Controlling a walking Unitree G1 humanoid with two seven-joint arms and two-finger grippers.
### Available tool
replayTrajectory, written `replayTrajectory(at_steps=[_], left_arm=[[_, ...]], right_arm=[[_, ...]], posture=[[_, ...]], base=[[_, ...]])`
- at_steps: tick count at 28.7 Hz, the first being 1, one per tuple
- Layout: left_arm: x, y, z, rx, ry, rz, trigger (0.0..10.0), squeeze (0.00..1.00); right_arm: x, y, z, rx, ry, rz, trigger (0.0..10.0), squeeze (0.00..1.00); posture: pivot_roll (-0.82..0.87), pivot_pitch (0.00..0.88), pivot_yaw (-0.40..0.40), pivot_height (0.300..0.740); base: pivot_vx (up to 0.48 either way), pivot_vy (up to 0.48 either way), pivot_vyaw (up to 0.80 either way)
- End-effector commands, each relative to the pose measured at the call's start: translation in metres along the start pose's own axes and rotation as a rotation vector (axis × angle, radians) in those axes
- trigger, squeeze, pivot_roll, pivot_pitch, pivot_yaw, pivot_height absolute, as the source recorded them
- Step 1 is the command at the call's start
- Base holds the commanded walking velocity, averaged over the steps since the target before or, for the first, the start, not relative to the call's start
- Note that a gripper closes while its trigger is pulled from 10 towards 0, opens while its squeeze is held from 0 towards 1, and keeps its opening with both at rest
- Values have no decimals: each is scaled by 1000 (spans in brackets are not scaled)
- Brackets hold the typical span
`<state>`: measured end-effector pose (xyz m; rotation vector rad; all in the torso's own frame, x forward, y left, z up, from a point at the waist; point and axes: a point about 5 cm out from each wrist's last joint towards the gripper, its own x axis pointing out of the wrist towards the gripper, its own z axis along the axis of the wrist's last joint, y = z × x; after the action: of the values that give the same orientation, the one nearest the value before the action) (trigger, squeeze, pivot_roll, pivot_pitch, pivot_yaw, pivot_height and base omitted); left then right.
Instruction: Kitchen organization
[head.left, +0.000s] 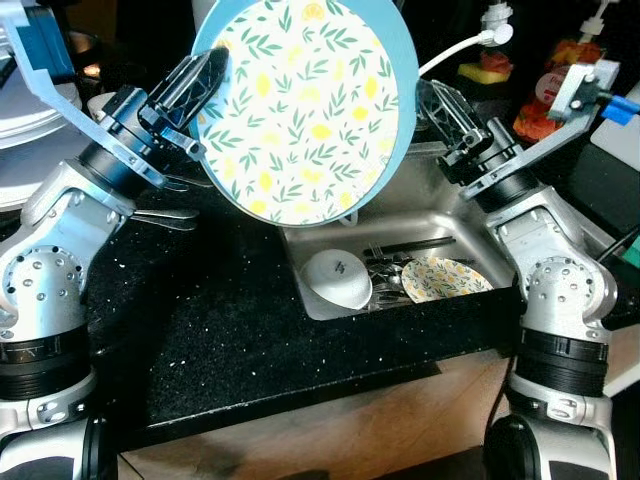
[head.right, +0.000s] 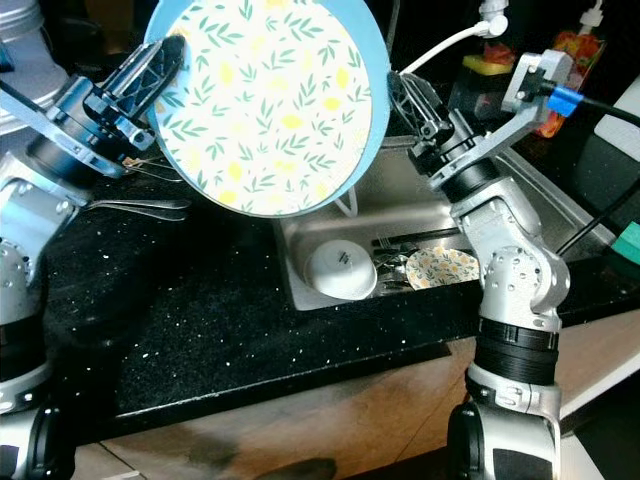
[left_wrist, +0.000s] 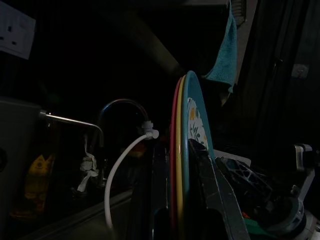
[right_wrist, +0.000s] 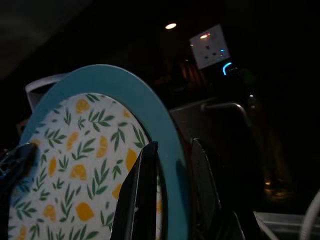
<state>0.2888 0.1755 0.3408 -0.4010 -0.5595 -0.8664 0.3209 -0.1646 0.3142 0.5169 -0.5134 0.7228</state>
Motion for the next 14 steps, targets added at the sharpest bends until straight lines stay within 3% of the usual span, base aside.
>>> replayTrajectory(at_steps=[1,3,7,14], left_arm=[[3,-3,5,-7,-29,-25,10000,0],[2,-2,4,-9,-26,-22,10000,0],[2,-2,3,-15,-23,-21,10000,0],[3,-3,3,-20,-26,-28,10000,0]], right_arm=[[-1,11,8,16,-36,88,10000,0],[-3,21,9,41,-33,170,10000,0],[-5,32,3,-19,24,236,10000,0],[-3,19,-17,-93,134,129,10000,0]], posture=[[45,0,-56,740],[45,0,-56,740],[48,0,-57,740],[47,0,-56,740]], base=[[0,0,0],[0,0,0],[0,0,0],[0,0,0]])
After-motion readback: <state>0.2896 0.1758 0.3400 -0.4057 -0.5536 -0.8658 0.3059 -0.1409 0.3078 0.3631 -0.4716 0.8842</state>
